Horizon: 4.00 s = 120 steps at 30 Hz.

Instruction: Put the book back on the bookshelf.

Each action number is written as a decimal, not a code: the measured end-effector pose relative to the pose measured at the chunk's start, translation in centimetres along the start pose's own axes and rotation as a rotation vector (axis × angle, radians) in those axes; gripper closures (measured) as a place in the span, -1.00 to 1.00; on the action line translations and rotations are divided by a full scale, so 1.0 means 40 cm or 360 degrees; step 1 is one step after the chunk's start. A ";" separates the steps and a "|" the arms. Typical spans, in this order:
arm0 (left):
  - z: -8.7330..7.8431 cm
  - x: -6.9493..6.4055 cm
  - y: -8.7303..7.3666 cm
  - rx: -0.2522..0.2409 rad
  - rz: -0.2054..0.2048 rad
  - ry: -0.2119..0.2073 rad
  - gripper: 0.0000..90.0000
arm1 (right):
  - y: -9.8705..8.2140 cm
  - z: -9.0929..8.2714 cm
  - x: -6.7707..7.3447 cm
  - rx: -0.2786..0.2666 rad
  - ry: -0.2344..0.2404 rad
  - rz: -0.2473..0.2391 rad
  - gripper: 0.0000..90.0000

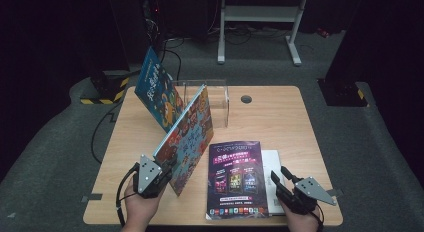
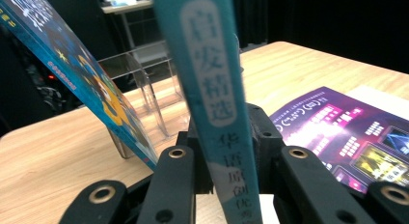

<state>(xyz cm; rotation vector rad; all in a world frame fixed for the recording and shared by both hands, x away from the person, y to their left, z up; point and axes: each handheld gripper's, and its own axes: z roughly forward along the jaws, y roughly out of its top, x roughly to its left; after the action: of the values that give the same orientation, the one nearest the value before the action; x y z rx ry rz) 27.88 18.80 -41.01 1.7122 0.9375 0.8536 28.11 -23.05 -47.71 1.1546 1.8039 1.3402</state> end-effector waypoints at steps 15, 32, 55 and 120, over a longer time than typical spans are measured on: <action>-0.010 0.062 -0.010 -0.0028 -0.0127 -0.0140 0.76 | -0.007 -0.001 -0.005 0.0011 0.0012 0.0019 0.29; 0.007 0.058 0.063 -0.0099 -0.0095 -0.0124 0.67 | -0.014 -0.003 -0.002 0.0028 0.0031 0.0015 0.29; 0.026 0.055 0.077 -0.0175 -0.0098 -0.0118 0.74 | -0.003 0.002 -0.042 0.0088 0.0002 0.0031 0.28; 0.036 0.028 0.152 -0.0096 -0.0226 -0.0034 0.81 | -0.028 0.022 -0.155 0.0149 -0.0179 0.0034 0.24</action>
<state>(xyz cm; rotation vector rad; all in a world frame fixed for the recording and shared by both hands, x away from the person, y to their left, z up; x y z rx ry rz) 30.89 17.77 -35.49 1.5804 0.9969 0.7611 31.24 -28.38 -49.22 1.2764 1.7938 1.1890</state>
